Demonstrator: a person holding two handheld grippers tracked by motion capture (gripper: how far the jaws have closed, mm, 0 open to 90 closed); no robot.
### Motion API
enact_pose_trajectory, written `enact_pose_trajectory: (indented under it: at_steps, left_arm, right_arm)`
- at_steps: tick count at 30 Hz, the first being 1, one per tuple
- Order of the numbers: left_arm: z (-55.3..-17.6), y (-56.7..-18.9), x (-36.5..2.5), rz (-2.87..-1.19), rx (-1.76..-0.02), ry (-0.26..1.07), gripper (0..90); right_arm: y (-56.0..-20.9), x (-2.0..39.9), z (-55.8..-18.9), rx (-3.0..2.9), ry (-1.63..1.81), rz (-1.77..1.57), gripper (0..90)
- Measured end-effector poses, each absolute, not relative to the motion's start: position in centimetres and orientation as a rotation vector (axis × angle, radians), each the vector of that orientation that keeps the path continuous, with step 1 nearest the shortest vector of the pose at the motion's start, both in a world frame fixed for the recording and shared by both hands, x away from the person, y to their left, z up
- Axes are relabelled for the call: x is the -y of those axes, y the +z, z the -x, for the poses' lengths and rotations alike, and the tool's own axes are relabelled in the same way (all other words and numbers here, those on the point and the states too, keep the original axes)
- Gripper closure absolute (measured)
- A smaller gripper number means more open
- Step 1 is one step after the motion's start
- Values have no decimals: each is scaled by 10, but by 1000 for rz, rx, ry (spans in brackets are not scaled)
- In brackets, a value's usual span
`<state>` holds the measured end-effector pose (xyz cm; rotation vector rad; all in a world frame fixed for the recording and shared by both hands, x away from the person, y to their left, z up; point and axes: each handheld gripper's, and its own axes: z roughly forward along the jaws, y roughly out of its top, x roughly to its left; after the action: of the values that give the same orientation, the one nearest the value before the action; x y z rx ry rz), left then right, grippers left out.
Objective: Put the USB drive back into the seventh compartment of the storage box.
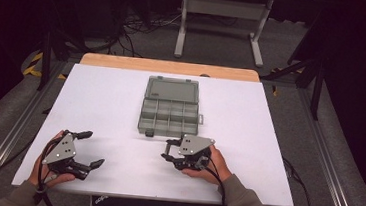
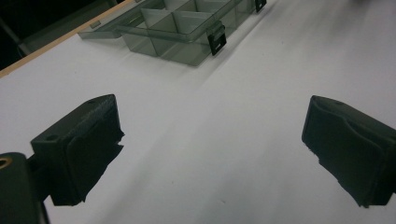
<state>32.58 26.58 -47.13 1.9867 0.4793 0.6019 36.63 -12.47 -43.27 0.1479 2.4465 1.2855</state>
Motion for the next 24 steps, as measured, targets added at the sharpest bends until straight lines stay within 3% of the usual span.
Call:
enact_pose_trajectory:
  at_steps: [24]
  left_arm:
    - [-326, -471, -266, -1990, -476, 601, 56]
  right_arm:
    - [-420, 135, -366, -2344, 1293, -182, 535]
